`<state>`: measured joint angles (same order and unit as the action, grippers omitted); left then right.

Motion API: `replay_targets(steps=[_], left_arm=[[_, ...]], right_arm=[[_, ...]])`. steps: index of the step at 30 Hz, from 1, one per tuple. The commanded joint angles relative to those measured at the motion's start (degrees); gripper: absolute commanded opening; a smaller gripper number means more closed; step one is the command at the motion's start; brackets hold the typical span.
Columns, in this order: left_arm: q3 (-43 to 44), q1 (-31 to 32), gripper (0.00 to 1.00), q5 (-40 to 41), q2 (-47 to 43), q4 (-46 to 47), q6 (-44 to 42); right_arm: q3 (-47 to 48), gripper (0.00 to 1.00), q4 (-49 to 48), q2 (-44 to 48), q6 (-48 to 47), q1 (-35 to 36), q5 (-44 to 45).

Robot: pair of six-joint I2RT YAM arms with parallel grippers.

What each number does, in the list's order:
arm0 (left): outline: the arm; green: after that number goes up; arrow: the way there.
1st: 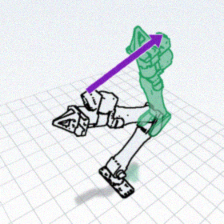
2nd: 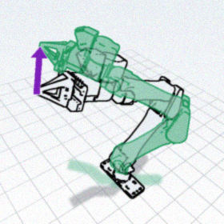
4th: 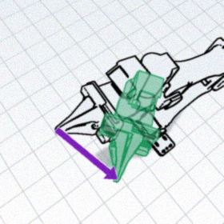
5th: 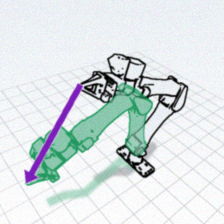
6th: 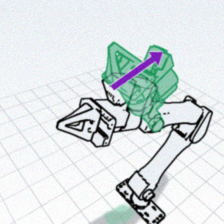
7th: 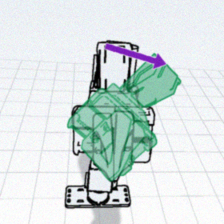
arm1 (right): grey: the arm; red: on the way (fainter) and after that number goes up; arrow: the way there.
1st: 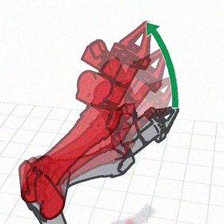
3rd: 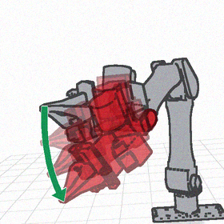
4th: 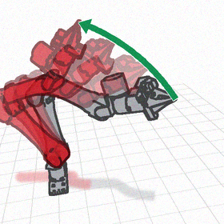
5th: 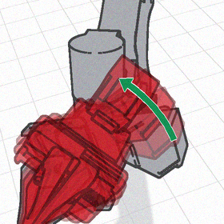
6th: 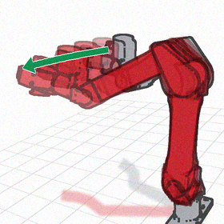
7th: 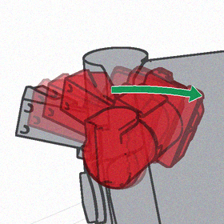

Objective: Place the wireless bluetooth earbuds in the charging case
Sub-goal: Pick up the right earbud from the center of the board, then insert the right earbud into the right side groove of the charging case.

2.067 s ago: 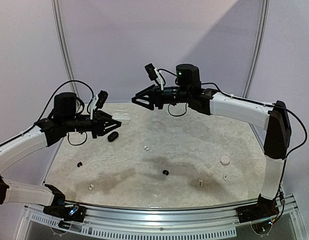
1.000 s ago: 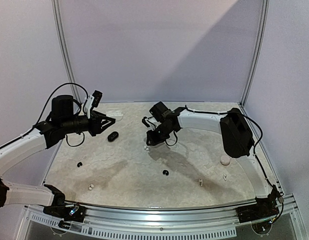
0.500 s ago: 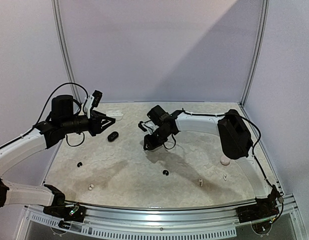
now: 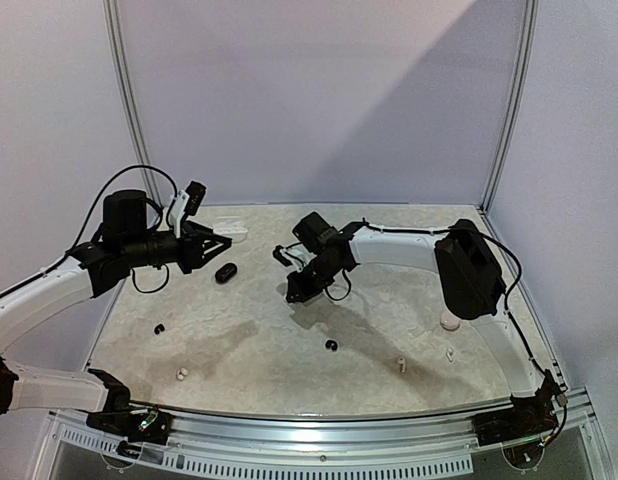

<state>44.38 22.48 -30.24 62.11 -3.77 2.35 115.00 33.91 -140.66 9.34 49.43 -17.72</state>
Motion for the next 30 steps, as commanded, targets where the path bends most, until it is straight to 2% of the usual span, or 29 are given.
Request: replay_targets(steps=[1,8,12,15,19,22,30], left_arm=[[0.53,-0.40,0.00,-6.82,-0.33,-0.36,-4.35],[1.85,-0.20,0.00,-20.09,0.66,0.93,-11.30],[2.25,0.55,0.00,-25.01,1.57,1.82,-14.84],[2.67,1.19,0.00,-26.87,2.25,1.75,-16.55],[3.05,2.13,0.00,-27.75,2.67,1.25,-19.06],[3.32,3.08,0.00,-27.46,2.60,0.39,-20.39],[2.75,4.34,0.00,-26.76,2.33,-1.37,-23.84]], right_arm=[[-0.48,0.00,3.12,6.43,-4.19,-0.08,-2.37],[-3.74,0.00,4.80,22.85,-12.27,-2.70,-4.91],[-7.90,0.00,-1.06,32.08,-15.48,-2.46,-8.61],[-10.94,0.00,-5.96,37.52,-15.99,-0.75,-8.15],[-12.82,0.00,-9.17,40.80,-20.91,3.20,-11.01],[-12.70,0.00,-10.22,41.00,-21.07,5.06,-13.21],[-11.35,0.00,-6.72,40.91,-23.22,9.06,-9.46]])
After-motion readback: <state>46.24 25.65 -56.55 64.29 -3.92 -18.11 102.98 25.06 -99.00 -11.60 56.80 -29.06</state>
